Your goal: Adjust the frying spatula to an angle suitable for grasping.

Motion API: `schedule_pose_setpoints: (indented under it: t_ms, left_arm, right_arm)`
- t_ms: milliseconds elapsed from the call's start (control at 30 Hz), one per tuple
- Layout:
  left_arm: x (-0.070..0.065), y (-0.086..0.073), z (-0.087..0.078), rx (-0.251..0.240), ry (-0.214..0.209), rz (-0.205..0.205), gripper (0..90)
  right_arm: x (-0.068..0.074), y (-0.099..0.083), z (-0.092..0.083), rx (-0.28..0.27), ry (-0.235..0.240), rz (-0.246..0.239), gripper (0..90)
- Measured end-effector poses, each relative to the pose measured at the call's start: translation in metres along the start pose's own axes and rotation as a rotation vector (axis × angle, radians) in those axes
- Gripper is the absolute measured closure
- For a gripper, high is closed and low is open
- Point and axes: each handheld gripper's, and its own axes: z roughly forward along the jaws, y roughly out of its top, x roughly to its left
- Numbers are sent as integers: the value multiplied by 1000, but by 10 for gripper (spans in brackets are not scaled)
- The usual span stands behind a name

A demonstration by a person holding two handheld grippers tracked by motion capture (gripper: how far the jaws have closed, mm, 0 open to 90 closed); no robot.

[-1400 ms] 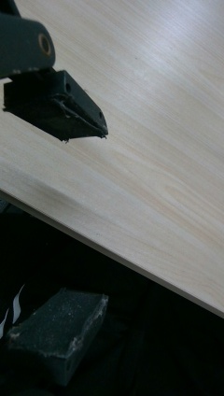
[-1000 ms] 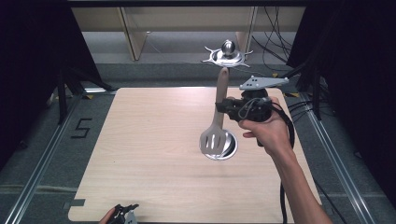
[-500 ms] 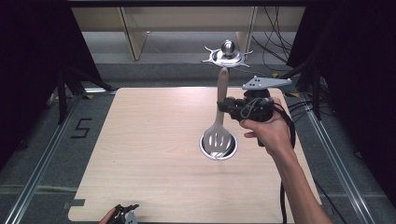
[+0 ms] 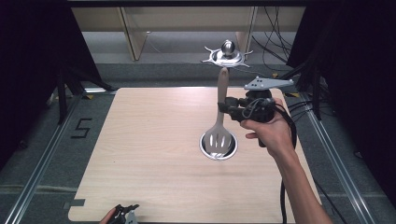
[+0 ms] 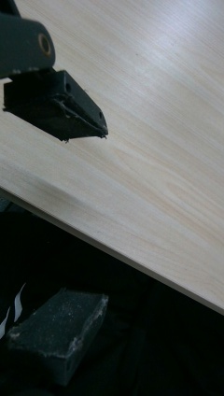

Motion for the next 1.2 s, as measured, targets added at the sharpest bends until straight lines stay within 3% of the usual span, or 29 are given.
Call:
schedule_pose_setpoints:
  t_ms: [67,433,567,700,767,900,1200]
  left_arm:
    - [0,0,0,0,-1,-1,153]
    - [0,0,0,0,-2,-1,153]
    - [0,0,0,2,6,0,153]
    - [0,0,0,0,7,0,153]
    - [0,0,0,0,7,0,153]
    - [1,0,-1,0,-5,-1,153]
    - [0,0,0,1,8,0,153]
  right_arm:
    - [-1,0,-1,-10,-2,-17,625]
    - [2,-3,-18,-41,-6,-3,560]
    - [-2,-9,-25,-51,-20,-22,534]
    - [-4,-16,-30,-46,-24,3,518]
    - [-7,-19,-31,-57,-32,-12,507]
    - [-10,-25,-34,-53,-36,10,498]
    - [-15,-38,-36,-62,-49,7,473]
